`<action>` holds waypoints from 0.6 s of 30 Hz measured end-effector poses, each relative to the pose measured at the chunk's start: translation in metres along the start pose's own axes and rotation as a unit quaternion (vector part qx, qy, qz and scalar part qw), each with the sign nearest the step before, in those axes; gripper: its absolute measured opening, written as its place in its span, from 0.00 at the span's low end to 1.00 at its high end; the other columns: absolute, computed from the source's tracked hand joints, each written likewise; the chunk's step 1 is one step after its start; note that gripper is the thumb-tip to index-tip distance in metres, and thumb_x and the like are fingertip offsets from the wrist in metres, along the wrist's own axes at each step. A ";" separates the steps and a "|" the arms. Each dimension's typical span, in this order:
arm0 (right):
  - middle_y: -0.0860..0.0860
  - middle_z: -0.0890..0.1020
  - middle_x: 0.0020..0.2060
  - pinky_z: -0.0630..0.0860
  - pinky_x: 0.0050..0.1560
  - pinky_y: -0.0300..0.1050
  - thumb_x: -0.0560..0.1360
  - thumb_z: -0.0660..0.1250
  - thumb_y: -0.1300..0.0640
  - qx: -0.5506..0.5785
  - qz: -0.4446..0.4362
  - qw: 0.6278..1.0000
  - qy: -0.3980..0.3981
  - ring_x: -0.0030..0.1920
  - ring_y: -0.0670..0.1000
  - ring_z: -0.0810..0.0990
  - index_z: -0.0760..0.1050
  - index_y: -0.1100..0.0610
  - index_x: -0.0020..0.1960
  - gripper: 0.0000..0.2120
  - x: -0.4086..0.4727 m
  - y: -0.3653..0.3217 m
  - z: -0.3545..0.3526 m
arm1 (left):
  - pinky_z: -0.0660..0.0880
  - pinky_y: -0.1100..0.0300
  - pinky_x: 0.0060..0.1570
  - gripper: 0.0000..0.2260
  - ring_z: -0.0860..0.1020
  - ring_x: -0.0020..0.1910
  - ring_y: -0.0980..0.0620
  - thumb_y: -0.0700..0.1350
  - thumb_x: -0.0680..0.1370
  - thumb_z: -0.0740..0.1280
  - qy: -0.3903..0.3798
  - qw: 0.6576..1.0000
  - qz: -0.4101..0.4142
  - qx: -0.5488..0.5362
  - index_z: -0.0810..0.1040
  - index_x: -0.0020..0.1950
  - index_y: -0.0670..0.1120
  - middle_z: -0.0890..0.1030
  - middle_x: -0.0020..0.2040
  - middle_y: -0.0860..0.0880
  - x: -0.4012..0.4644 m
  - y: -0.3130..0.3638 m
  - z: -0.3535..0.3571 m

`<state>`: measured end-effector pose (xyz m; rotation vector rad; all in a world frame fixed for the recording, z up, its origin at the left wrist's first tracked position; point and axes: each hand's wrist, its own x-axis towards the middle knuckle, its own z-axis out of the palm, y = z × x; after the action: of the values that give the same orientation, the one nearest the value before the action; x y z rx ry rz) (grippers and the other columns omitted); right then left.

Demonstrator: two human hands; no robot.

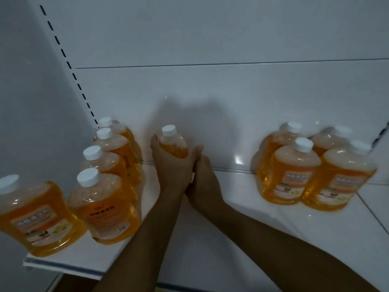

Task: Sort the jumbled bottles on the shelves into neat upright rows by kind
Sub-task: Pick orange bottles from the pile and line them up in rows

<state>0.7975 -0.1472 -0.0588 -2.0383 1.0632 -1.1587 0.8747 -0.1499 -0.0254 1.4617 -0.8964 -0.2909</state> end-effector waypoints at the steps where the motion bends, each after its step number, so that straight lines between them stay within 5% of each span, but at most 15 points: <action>1: 0.52 0.75 0.54 0.74 0.46 0.39 0.73 0.72 0.55 0.008 -0.002 1.000 0.007 0.48 0.47 0.76 0.68 0.59 0.63 0.22 -0.004 0.003 -0.006 | 0.69 0.67 0.57 0.45 0.72 0.60 0.57 0.49 0.67 0.78 -0.022 0.999 -0.007 -0.022 0.54 0.76 0.46 0.70 0.65 0.51 0.000 0.002 0.001; 4: 0.48 0.75 0.55 0.72 0.49 0.30 0.71 0.75 0.52 0.035 -0.003 0.999 0.020 0.50 0.39 0.73 0.70 0.54 0.62 0.23 -0.016 0.013 -0.034 | 0.73 0.71 0.41 0.33 0.75 0.47 0.61 0.42 0.71 0.75 -0.096 0.992 -0.003 -0.079 0.60 0.70 0.46 0.71 0.53 0.56 0.000 0.015 0.003; 9: 0.41 0.74 0.57 0.76 0.58 0.40 0.67 0.78 0.55 0.151 0.103 0.981 -0.061 0.58 0.41 0.75 0.63 0.41 0.61 0.31 -0.028 0.023 -0.067 | 0.80 0.47 0.50 0.25 0.80 0.54 0.44 0.46 0.67 0.77 -0.301 0.939 -0.011 -0.167 0.71 0.61 0.50 0.78 0.56 0.44 0.001 0.027 0.005; 14: 0.44 0.73 0.58 0.75 0.59 0.44 0.62 0.81 0.51 0.071 0.152 0.984 0.061 0.58 0.45 0.74 0.65 0.47 0.65 0.38 -0.031 0.033 -0.074 | 0.81 0.47 0.51 0.19 0.82 0.54 0.45 0.46 0.73 0.72 -0.347 0.925 -0.005 -0.155 0.77 0.63 0.48 0.83 0.55 0.46 -0.003 0.028 0.015; 18: 0.46 0.77 0.58 0.76 0.61 0.49 0.64 0.80 0.50 0.021 0.137 0.988 0.063 0.58 0.47 0.76 0.69 0.51 0.65 0.33 -0.031 0.047 -0.078 | 0.80 0.45 0.49 0.22 0.81 0.55 0.42 0.42 0.71 0.74 -0.357 0.916 0.002 -0.180 0.77 0.64 0.43 0.82 0.57 0.43 0.009 0.024 0.015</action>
<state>0.7021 -0.1525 -0.0717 -1.7387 1.3229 -1.1647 0.8628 -0.1632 -0.0022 1.0008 -1.3395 -0.9783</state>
